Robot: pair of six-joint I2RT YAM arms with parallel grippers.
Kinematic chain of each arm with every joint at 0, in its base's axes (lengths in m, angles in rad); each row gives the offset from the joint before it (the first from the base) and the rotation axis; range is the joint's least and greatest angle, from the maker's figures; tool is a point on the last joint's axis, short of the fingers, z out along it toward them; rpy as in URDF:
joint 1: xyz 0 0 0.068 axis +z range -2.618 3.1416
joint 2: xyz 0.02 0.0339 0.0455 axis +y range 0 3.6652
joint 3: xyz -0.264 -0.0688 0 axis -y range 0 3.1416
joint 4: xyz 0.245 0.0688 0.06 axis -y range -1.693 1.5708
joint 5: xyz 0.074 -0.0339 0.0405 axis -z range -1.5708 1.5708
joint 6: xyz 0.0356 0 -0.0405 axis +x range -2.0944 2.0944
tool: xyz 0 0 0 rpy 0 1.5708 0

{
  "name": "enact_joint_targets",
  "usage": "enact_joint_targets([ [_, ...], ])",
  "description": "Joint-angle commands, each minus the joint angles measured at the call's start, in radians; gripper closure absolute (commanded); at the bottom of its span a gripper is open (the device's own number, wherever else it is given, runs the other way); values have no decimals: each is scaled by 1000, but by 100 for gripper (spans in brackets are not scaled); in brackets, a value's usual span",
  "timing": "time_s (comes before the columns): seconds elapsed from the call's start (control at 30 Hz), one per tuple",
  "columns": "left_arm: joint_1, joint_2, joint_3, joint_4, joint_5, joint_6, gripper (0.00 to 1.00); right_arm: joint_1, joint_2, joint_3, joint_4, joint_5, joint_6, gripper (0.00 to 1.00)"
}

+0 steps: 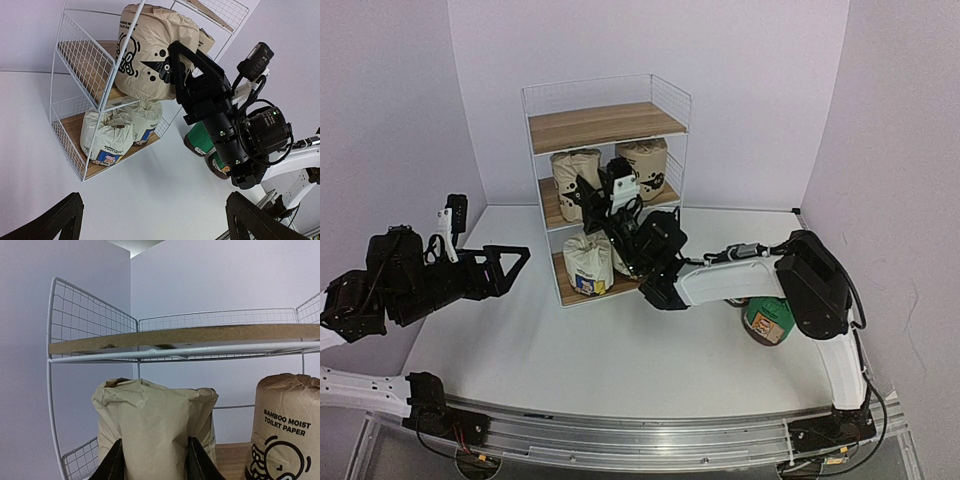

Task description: Place and organize the paper towels onto the shelf

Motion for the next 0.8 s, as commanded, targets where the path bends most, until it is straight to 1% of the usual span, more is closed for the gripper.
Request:
enact_joint_targets([
  [0.0,-1,-62,-9,24,1,-3,0,7,-24,-69,-60,-4,57,78],
  [0.13,-2,-55,-9,28,1,-2,0,6,-32,-82,-85,-15,66,72],
  [0.27,-1,-47,-8,30,4,-1,0,7,-18,-61,-126,-20,67,68],
  [0.63,-2,-51,-12,29,-4,-3,0,8,78,75,-209,20,37,60],
  [0.77,-1,-53,-12,28,-8,-3,0,7,104,91,-213,28,37,58],
])
